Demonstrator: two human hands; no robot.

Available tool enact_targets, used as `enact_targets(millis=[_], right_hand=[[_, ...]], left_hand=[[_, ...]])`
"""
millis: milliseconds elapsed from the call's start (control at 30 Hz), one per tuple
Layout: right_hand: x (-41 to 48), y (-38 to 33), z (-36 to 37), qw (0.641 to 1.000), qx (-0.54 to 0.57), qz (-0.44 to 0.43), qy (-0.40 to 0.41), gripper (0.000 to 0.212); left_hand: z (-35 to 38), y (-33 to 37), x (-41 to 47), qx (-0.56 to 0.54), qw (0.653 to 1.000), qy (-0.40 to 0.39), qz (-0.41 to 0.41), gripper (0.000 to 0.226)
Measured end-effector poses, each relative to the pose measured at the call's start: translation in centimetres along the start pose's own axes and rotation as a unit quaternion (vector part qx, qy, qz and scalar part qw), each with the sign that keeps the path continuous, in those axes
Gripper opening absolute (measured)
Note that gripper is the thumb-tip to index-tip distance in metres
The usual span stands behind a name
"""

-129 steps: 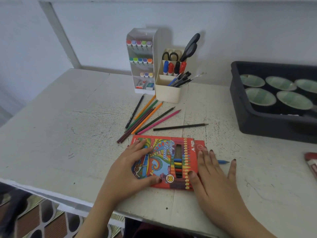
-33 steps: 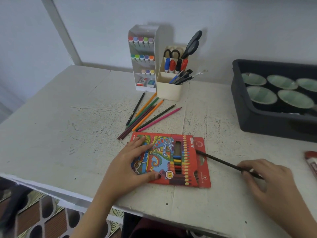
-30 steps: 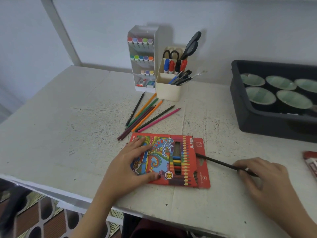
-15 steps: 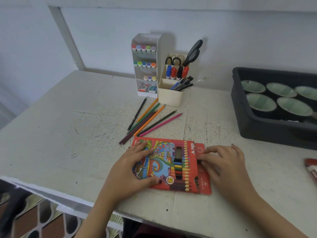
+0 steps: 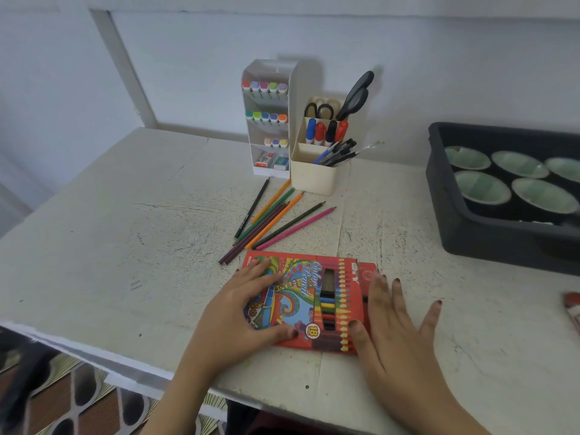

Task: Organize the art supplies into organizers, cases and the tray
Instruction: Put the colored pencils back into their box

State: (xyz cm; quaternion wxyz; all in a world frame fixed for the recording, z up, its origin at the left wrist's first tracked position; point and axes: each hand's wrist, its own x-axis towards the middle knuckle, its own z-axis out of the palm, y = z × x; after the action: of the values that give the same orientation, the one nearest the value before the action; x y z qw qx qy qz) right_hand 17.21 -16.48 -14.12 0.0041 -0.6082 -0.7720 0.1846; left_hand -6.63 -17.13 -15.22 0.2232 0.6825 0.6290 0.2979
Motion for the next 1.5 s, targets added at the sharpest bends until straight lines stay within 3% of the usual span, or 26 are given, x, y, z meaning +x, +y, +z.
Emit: enact_targets(millis=[333, 367, 433, 567, 800, 1000, 1200, 1333, 1500], right_hand=[[1.1, -0.8, -2.6, 0.975, 0.215, -0.062, 0.006, 0.092], [1.6, -0.5, -3.1, 0.972, 0.224, -0.07, 0.016, 0.083], [2.9, 0.0, -4.1, 0.976, 0.193, -0.07, 0.07, 0.064], [7.5, 0.3, -5.0, 0.987, 0.066, -0.071, 0.127, 0.046], [15.2, -1.2, -5.0, 0.971, -0.076, -0.202, 0.104, 0.048], [15.9, -0.7, -4.9, 0.95, -0.069, -0.249, 0.176, 0.017], [13.4, 2.1, -4.3, 0.95, 0.001, -0.212, 0.231, 0.006], [9.6, 5.0, -3.3, 0.954, 0.061, -0.166, 0.244, 0.019], [4.7, 7.7, -2.7, 0.957, 0.057, -0.099, 0.267, 0.015]], left_hand=[[-0.1, 0.0, 0.0, -0.002, 1.0, -0.001, -0.005, 0.08], [-0.1, 0.1, 0.0, -0.002, 1.0, -0.001, -0.006, 0.08], [-0.1, 0.2, 0.1, -0.003, 1.0, -0.005, -0.008, 0.079], [-0.2, 0.3, 0.3, 0.003, 1.0, -0.013, -0.013, 0.081], [-0.4, 0.3, 0.2, 0.003, 1.0, -0.02, -0.02, 0.085], [-0.6, 0.4, 0.2, 0.005, 0.999, -0.027, -0.025, 0.083], [-0.5, 0.3, 0.2, 0.005, 1.0, -0.018, -0.019, 0.082], [-0.5, 0.3, 0.2, 0.002, 1.0, -0.013, -0.012, 0.08], [-0.4, 0.3, 0.3, 0.003, 1.0, -0.01, -0.003, 0.08]])
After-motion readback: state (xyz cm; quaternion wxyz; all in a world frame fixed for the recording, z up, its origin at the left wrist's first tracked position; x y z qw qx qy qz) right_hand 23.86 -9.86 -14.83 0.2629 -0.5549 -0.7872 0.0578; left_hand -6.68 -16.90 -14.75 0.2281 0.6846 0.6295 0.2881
